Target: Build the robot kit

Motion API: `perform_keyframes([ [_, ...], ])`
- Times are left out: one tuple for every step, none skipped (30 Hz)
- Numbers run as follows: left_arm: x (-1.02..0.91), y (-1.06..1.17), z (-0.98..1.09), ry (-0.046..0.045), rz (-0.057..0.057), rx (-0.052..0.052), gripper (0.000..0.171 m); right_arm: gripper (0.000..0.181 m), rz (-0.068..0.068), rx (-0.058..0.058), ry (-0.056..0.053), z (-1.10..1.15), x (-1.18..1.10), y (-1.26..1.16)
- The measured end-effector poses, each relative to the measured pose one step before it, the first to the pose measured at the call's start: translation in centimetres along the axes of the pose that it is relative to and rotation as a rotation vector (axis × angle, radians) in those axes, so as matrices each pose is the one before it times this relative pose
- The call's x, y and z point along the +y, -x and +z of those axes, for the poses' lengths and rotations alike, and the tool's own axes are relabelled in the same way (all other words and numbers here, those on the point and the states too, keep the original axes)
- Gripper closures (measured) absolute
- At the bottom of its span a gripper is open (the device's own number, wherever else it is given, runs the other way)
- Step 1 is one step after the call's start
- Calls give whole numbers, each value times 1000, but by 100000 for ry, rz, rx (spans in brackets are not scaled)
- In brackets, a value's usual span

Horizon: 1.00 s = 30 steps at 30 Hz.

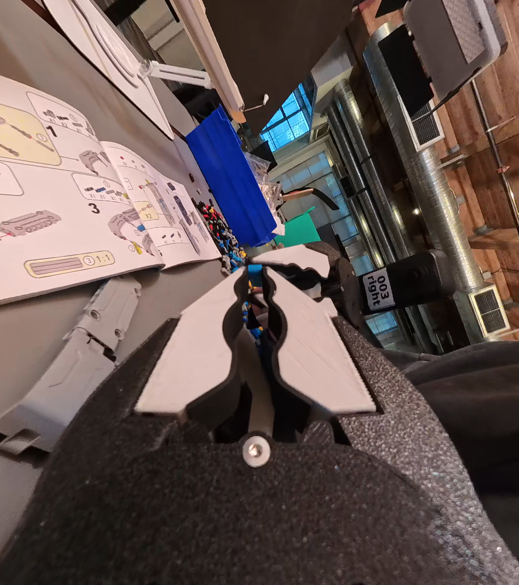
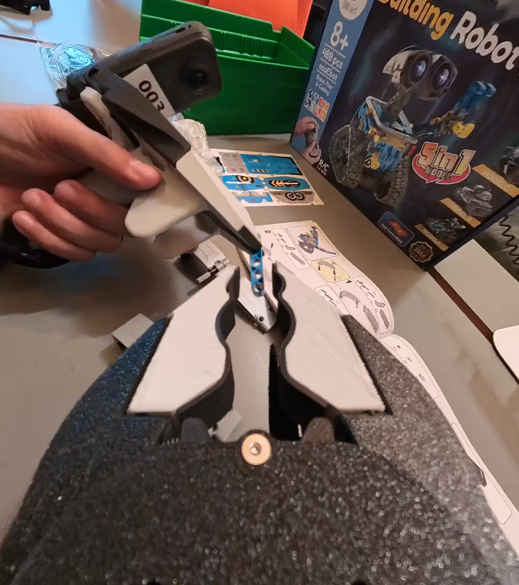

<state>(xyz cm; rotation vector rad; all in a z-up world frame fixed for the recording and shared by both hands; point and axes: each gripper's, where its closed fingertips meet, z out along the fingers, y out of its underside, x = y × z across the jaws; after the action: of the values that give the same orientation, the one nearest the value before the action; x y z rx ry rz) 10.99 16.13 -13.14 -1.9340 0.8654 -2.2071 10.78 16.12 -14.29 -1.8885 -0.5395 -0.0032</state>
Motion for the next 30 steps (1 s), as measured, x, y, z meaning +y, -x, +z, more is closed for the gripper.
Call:
perform_keyframes([
  [136, -9, 74, 739, 535, -311, 166, 169, -441, -315, 447, -28, 104, 18],
  [98, 18, 61, 633, 604, -392, 165, 174, -369, -130, 837, -48, 139, -24],
  [79, -40, 70, 709, 923, -282, 166, 174, -301, -454, 458, -73, 75, -9],
  [49, -166, 66, 748, 2259, -128, 165, 175, 511, -1054, 370, -131, 9, 26],
  [-183, -205, 18, -444, 3247, -642, 163, 175, 1614, -1173, 922, -275, 12, -58],
  [-588, -136, -150, -2837, 3441, -1464, 150, 175, 1560, -201, 2908, -476, 282, -255],
  [-714, 11, -269, -3251, 3443, -2367, 139, 175, 1192, 176, 3918, -690, 559, -282],
  [-670, 46, -353, -2909, 3781, -2210, 137, 175, 1901, -1949, 4785, -784, 877, 157],
  [-556, 128, -334, -2467, 3792, -2373, 137, 175, 3166, -6787, 6367, -734, 1282, 1062],
  [-373, 130, -217, -1753, 3054, -1915, 138, 175, 3718, -9655, 7326, -531, 1649, 1772],
  [-110, 83, -49, -598, 1559, -1103, 138, 175, 2320, -8249, 7232, -241, 1777, 1900],
  [183, 39, 130, 927, 286, -376, 138, 175, -72, -4100, 4918, 35, 1513, 1567],
  [384, -56, 236, 1914, -220, 383, 138, 175, -2015, -1322, 2953, 224, 1145, 1306],
  [406, -116, 259, 2040, -76, 524, 138, 175, -2002, 767, 2223, 286, 828, 934],
  [342, -127, 232, 1672, 656, 160, 138, 175, -856, 2686, 1192, 268, 471, 448],
  [239, -74, 206, 1177, 1522, -471, 138, 175, 431, 1921, 619, 276, 312, 314],
  [183, 12, 162, 1061, 2092, -1176, 139, 175, 1483, -425, 1448, 307, 412, 447],
  [189, 91, 135, 1206, 2288, -1624, 139, 175, 1953, -406, 2457, 331, 519, 267],
  [172, 105, 103, 1029, 2237, -1670, 138, 174, 1705, 543, 1874, 279, 440, 3],
  [163, 84, 77, 884, 1855, -1312, 138, 175, 1967, 126, -2381, -59, -239, -10],
  [161, 45, 80, 884, 1282, -931, 139, 175, 1412, -534, -216, -9, 56, 47],
  [155, 49, 63, 791, 970, -844, 138, 175, 729, -70, 150, 19, 138, -40],
  [128, 60, 39, 646, 1012, -826, 138, 175, 664, 122, -307, -43, 69, -37],
  [128, 79, 20, 612, 994, -894, 139, 172, 542, 608, 180, -110, 104, -58],
  [109, 82, 10, 532, 821, -803, 139, 165, 172, 1377, 967, -294, 257, -138],
  [66, 77, -14, 343, 613, -666, 139, 163, 547, 2419, 239, -618, 287, -347],
  [11, 84, -35, -9, 430, -661, 139, 163, 1143, 2731, -1362, -988, 257, -536],
  [-10, 80, -37, -166, 151, -518, 139, 162, 2523, 3994, -1359, -1307, 451, -978],
  [-21, 39, -20, -80, -166, -100, 139, 161, 4110, 6102, -764, -1538, 773, -1635],
  [-20, 6, 1, -76, -315, 12, 139, 161, 5445, 7975, -493, -1636, 1032, -2263],
])
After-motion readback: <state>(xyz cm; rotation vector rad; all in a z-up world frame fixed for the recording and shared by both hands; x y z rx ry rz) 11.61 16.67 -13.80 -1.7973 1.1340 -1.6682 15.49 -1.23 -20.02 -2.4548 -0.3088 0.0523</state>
